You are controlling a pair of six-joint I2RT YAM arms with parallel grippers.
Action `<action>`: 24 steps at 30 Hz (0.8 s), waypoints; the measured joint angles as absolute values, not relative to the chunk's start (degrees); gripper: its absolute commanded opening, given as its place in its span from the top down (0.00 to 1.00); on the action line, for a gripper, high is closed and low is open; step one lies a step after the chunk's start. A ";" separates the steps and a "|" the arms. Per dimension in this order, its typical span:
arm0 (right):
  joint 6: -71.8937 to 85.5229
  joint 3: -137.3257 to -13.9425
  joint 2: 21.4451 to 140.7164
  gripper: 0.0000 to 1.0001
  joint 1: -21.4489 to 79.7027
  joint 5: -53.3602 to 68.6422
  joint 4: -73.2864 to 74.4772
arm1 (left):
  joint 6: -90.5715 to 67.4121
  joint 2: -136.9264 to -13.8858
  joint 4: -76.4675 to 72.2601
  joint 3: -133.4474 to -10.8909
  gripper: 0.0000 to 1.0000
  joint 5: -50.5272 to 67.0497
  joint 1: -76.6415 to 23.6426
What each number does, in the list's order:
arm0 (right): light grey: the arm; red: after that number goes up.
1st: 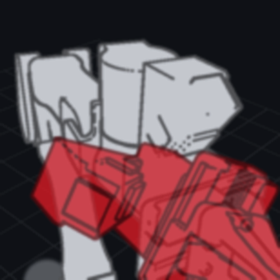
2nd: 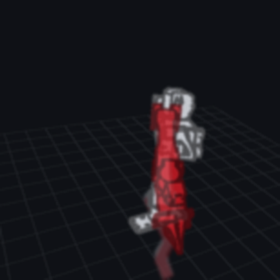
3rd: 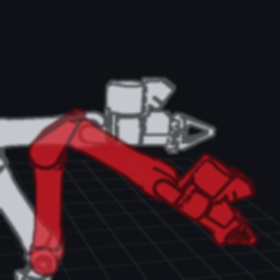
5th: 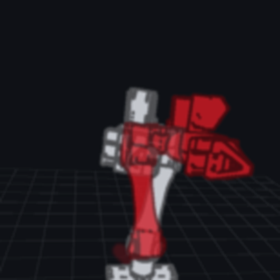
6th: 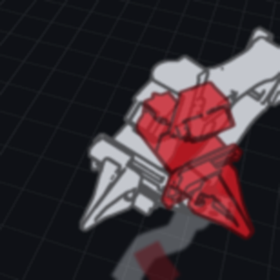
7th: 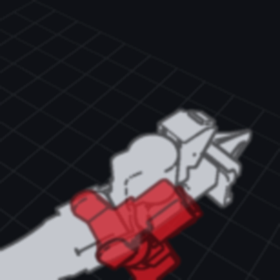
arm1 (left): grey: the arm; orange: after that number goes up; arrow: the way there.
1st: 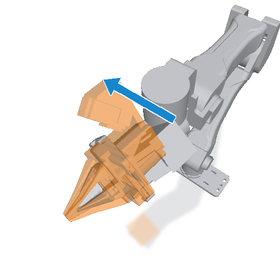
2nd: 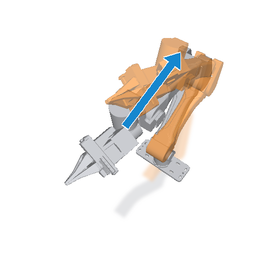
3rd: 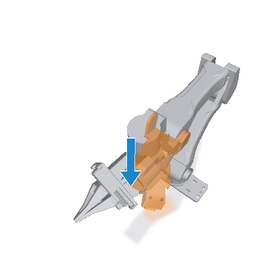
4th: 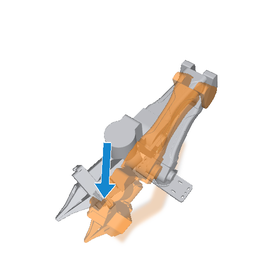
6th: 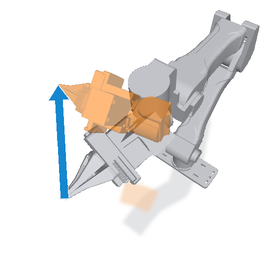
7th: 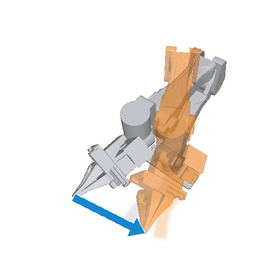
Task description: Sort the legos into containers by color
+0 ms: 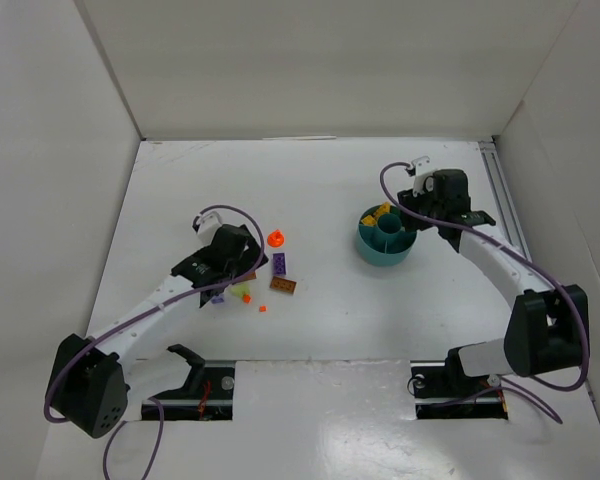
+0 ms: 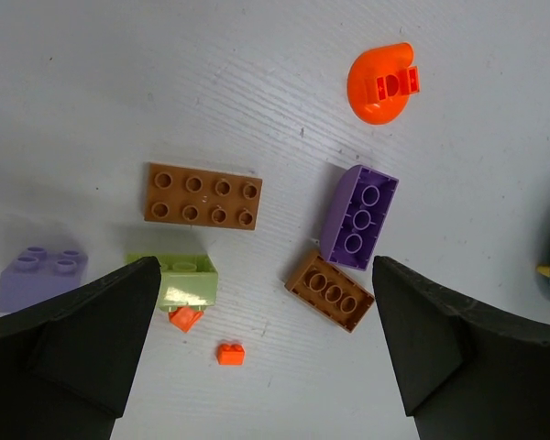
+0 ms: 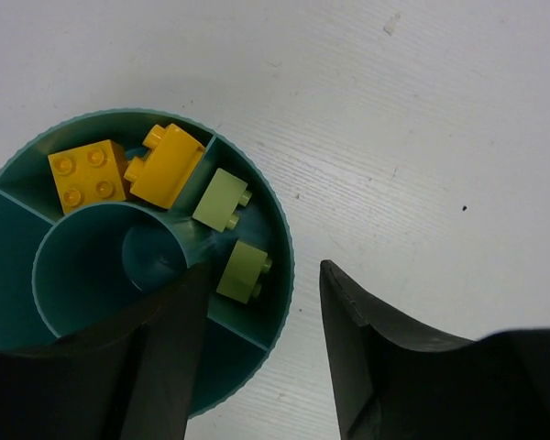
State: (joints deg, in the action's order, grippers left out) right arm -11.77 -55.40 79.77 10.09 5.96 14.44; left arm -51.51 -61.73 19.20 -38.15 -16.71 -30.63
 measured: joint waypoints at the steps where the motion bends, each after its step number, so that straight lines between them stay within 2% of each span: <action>1: -11.75 -55.37 79.29 0.38 10.07 5.85 14.52 | -51.51 -61.65 19.46 -38.15 0.00 -16.73 -30.63; 6: -11.70 -55.33 74.00 0.24 10.09 4.43 14.83 | -51.88 -60.84 21.39 -38.15 0.00 -17.06 -30.63; 13: -11.75 -54.50 65.71 0.22 10.09 2.96 14.96 | -52.71 -61.56 22.39 -36.91 0.02 -16.29 -30.63; 18: -11.81 -52.49 65.73 0.22 9.74 2.63 15.86 | -54.70 -62.11 23.62 -35.14 0.02 -14.92 -30.63; 24: -11.81 -50.83 65.98 0.22 9.32 2.42 16.78 | -57.65 -62.54 23.70 -32.75 0.06 -13.47 -30.63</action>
